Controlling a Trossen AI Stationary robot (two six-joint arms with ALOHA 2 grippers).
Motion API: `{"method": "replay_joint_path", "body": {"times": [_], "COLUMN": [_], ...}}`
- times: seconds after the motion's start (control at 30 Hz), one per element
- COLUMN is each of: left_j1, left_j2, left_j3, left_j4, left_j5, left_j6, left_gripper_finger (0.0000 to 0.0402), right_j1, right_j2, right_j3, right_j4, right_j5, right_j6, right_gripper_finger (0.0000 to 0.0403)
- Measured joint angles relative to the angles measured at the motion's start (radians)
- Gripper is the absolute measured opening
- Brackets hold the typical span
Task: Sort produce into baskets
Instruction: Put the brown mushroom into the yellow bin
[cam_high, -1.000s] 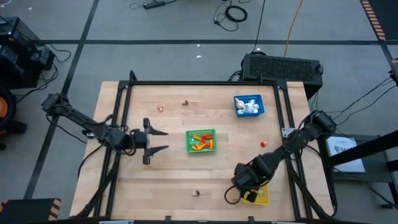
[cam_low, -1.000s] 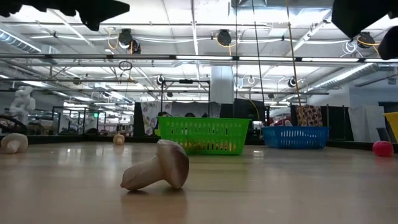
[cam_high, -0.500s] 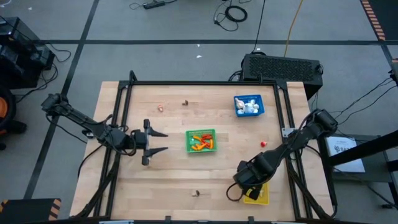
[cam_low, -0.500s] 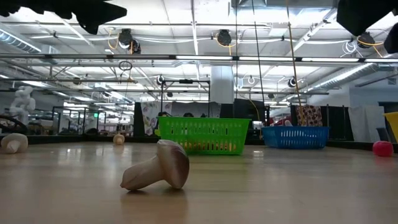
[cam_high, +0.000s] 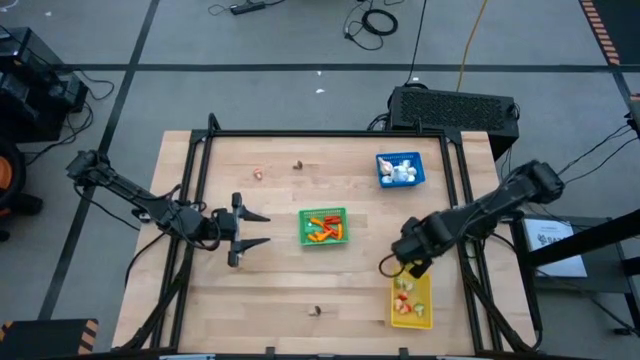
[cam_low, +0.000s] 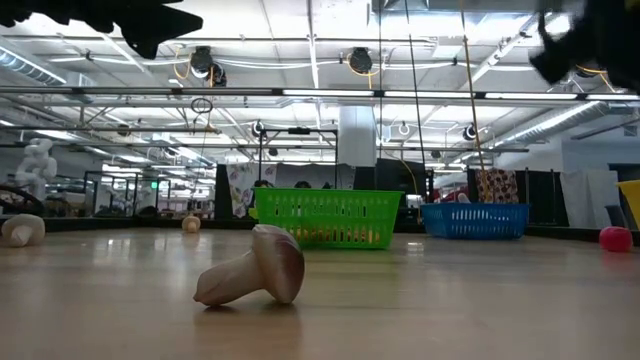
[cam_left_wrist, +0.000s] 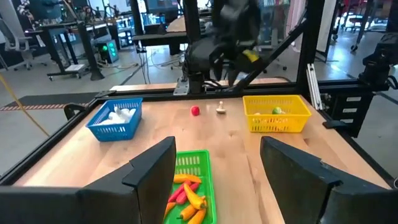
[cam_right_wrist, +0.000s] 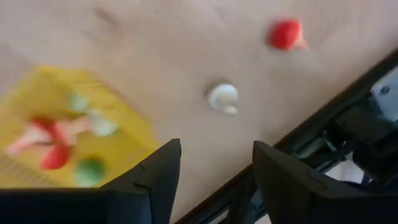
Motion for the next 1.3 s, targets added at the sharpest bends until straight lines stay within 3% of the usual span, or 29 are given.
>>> {"method": "replay_joint_path", "body": {"times": [0.1,0.3,0.6,0.97,1.1,1.3], "left_j1": [0.0,0.0,0.0,0.0,0.0,0.0], "left_j2": [0.0,0.0,0.0,0.0,0.0,0.0], "left_j3": [0.0,0.0,0.0,0.0,0.001,0.001], "left_j4": [-0.011,-0.025,-0.028,-0.047,-0.047,-0.047], "left_j5": [0.002,0.002,0.002,0.002,0.002,0.002], "left_j6": [0.0,-0.001,-0.005,-0.026,-0.026,-0.026], "left_gripper_finger": [0.0242,0.0242,0.0242,0.0242,0.0242,0.0242], "right_j1": [-0.055,-0.15,-0.168,-0.166,-0.166,-0.166], "right_j2": [-0.042,-0.123,-0.135,-0.134,-0.134,-0.134], "right_j3": [-0.133,-0.303,-0.399,-0.461,-0.478,-0.48], "right_j4": [0.063,0.163,0.359,0.441,0.462,0.475], "right_j5": [-0.065,-0.073,-0.084,-0.133,-0.136,-0.173], "right_j6": [-0.032,-0.054,-0.057,-0.01,-0.009,0.013], "right_gripper_finger": [0.0207,0.0238,0.0247,0.0246,0.0229,0.0167]}}
